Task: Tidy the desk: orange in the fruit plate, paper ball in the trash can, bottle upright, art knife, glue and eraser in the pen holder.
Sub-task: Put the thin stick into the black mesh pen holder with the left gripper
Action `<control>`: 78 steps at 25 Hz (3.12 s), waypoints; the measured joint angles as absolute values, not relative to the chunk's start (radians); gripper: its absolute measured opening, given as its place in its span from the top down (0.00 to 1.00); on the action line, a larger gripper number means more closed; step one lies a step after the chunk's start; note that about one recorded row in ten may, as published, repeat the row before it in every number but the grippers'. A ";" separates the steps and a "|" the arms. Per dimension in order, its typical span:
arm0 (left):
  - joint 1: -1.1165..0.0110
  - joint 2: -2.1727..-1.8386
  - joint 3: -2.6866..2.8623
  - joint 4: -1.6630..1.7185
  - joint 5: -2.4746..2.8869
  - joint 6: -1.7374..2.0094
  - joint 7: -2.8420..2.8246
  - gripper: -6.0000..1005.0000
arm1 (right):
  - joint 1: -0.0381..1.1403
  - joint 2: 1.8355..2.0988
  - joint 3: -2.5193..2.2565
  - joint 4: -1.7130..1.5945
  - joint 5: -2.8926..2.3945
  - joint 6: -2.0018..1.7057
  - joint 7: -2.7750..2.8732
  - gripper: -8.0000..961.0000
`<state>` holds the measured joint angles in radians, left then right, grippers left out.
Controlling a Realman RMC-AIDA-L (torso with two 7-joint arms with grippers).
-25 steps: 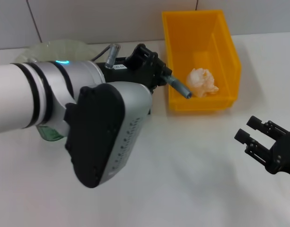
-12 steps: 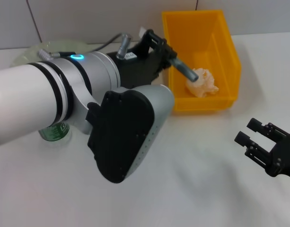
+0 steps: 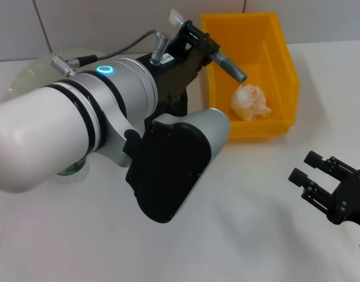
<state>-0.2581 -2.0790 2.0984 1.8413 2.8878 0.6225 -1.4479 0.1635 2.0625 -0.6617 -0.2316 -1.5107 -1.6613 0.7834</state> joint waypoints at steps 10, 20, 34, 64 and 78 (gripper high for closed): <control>-0.269 -2.080 2.107 1.788 2.891 0.519 -1.370 0.87 | 0.161 2.065 -0.663 -0.226 -1.513 -1.661 0.772 0.38; -0.306 -2.080 2.104 1.653 2.891 0.353 -1.217 0.87 | 0.161 2.065 -0.662 -0.224 -1.513 -1.661 0.771 0.37; -0.334 -2.080 2.093 1.496 2.890 0.176 -1.075 0.86 | 0.161 2.067 -0.664 -0.224 -1.515 -1.659 0.772 0.37; -0.341 -2.080 2.128 1.193 2.850 -0.255 -0.779 0.85 | 0.159 2.077 -0.664 -0.217 -1.563 -1.687 0.716 0.37; -0.400 -2.080 2.226 1.062 2.469 -0.411 -0.326 0.85 | 0.167 2.075 -0.664 -0.223 -1.567 -1.687 0.716 0.37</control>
<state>-0.3998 -2.0800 2.2258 1.0620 2.4689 -0.4106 -0.3260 0.1668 2.0754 -0.6642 -0.2227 -1.5672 -1.6872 0.7163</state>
